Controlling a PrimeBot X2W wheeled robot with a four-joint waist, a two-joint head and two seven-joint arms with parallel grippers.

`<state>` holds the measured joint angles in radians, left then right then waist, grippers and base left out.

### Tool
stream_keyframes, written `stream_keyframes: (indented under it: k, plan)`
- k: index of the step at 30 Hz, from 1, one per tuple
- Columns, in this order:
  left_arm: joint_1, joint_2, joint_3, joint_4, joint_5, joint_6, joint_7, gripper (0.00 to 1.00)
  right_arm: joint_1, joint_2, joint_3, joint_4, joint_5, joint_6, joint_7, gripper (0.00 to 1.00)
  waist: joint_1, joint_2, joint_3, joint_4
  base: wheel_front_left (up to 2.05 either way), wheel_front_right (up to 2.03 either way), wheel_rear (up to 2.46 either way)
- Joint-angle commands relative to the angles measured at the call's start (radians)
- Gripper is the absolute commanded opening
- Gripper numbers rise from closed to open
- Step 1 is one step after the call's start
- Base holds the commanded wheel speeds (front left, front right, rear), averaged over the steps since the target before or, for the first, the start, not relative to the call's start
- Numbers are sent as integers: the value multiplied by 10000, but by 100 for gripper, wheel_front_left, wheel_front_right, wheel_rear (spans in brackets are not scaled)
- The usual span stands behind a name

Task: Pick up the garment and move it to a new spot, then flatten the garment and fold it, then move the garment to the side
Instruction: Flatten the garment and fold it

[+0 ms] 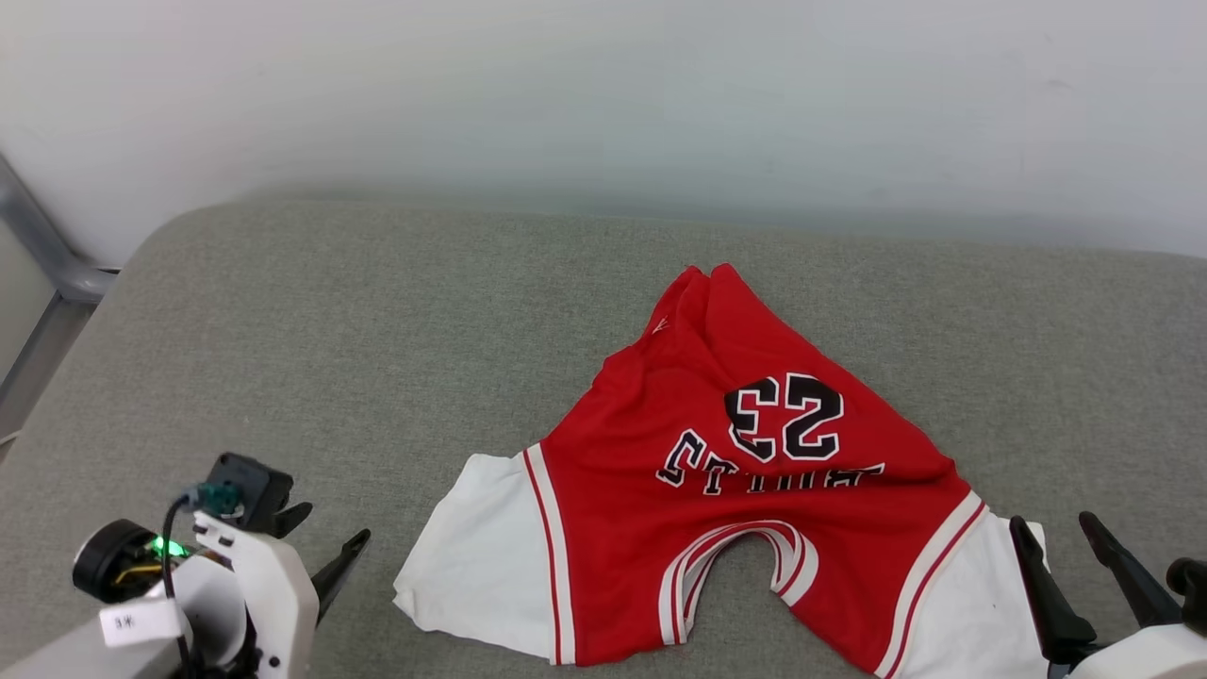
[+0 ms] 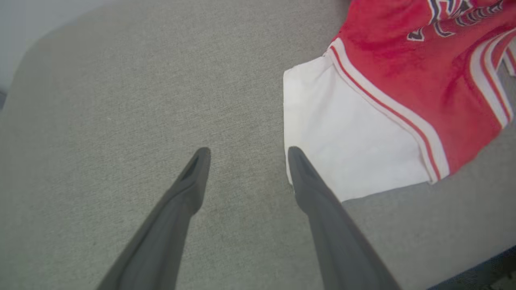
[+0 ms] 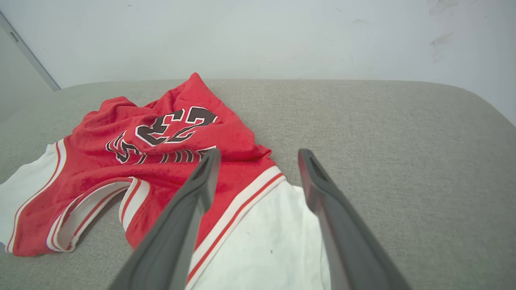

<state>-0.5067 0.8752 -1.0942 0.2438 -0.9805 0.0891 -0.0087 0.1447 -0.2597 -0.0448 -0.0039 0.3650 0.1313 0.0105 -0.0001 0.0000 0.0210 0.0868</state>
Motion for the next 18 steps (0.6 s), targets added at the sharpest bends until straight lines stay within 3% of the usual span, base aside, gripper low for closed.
stream_keyframes:
  k: [1, 8, 18]
  plan:
    - [-187, 212, 80, -275, -197, 18, 403, 100, 77, 74, 37, -62, -72, -11, 22, 100, 1, 0, -6, -28, 0, 0, 0]
    - [-918, 638, -79, -1497, -1013, -39, 3043, 100, -80, 23, 91, -48, -80, -11, 58, 100, 1, 0, 106, -193, 0, 0, 0]
    - [-1579, 10, -820, -1101, -1206, -609, 5272, 100, -457, -51, 169, 36, -96, -11, 93, 100, 1, 0, 572, -552, 0, 0, 0]
